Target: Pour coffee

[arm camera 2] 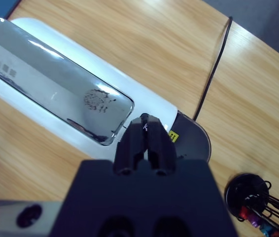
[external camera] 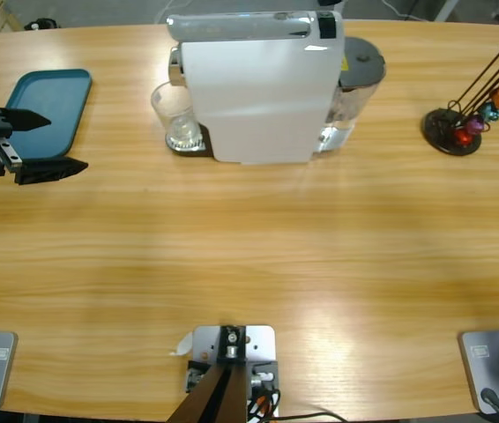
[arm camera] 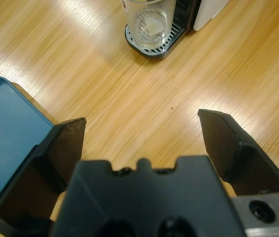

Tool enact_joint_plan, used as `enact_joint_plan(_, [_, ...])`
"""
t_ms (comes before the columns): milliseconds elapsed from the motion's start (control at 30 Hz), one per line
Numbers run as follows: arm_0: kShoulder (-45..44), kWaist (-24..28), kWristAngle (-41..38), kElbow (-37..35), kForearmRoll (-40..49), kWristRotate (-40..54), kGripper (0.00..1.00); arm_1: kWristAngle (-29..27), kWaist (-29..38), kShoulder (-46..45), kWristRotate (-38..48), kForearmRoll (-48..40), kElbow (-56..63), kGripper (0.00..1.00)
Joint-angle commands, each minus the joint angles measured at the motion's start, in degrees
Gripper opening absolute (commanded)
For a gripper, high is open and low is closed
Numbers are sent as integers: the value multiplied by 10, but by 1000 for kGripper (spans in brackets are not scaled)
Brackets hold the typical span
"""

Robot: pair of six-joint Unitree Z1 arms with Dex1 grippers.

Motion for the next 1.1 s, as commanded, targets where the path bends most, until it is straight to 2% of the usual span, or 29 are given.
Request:
enact_joint_plan(33, [16,4,9,22,7,-5,987,-12,-10,24,7,7,29,0])
enact_joint_plan(633, [15,5,9,23,8,-5,987,-3,-12,30,33,2,91,0])
enact_joint_plan(1100, [15,6,9,25,8,-5,987,3,-12,43,31,8,73,0])
